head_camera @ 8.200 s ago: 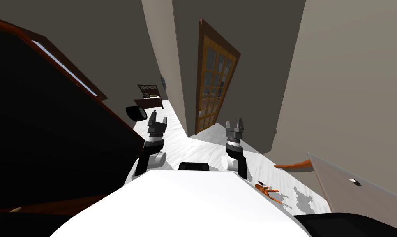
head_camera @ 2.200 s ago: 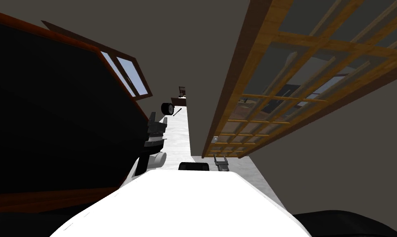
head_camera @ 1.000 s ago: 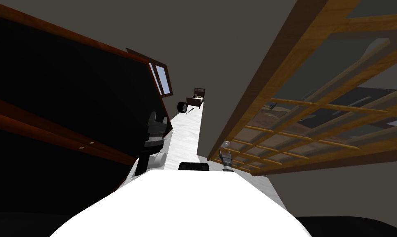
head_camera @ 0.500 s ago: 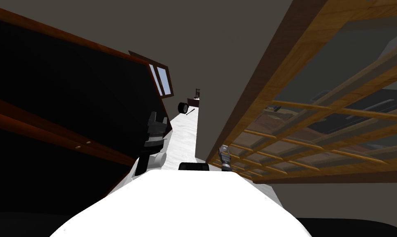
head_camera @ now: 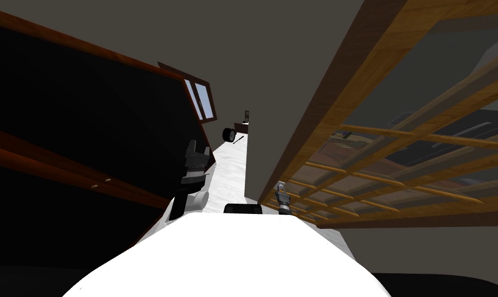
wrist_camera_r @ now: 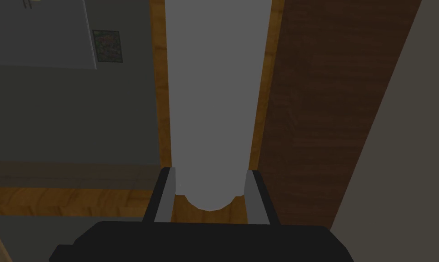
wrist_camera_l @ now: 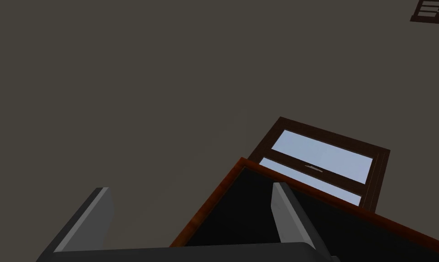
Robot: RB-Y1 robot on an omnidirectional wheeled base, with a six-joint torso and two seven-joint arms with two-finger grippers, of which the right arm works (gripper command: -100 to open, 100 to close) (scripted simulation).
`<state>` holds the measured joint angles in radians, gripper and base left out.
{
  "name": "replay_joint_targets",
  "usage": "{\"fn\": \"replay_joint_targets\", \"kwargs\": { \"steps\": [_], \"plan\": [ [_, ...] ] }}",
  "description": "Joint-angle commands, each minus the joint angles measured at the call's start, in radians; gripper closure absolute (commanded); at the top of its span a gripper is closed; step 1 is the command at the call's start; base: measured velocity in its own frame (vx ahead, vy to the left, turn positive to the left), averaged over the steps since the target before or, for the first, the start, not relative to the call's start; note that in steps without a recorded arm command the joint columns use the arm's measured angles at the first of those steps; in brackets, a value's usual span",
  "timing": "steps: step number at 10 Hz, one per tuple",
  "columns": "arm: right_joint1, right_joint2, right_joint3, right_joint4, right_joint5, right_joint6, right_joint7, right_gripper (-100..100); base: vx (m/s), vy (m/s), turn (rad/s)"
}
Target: Pull the door open
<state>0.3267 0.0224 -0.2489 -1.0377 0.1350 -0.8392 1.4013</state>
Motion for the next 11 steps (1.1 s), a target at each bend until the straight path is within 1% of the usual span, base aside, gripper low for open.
{"fn": "replay_joint_targets", "kwargs": {
  "steps": [1,2,3,9,11],
  "plan": [
    [-0.002,0.003,0.005,0.001,0.002,0.002,0.0,100,0.0,0.0,0.0],
    [-0.003,-0.005,0.001,0.004,-0.006,0.0,-0.032,100,-0.025,0.016,0.026],
    [-0.004,-0.007,0.002,0.005,-0.008,0.0,-0.044,100,-0.044,0.015,0.034],
    [-0.019,-0.029,0.007,0.024,-0.033,-0.002,-0.189,100,-0.042,0.024,0.034],
    [-0.026,-0.038,0.01,0.032,-0.045,-0.003,-0.247,100,-0.037,0.018,0.053]
  ]
}}
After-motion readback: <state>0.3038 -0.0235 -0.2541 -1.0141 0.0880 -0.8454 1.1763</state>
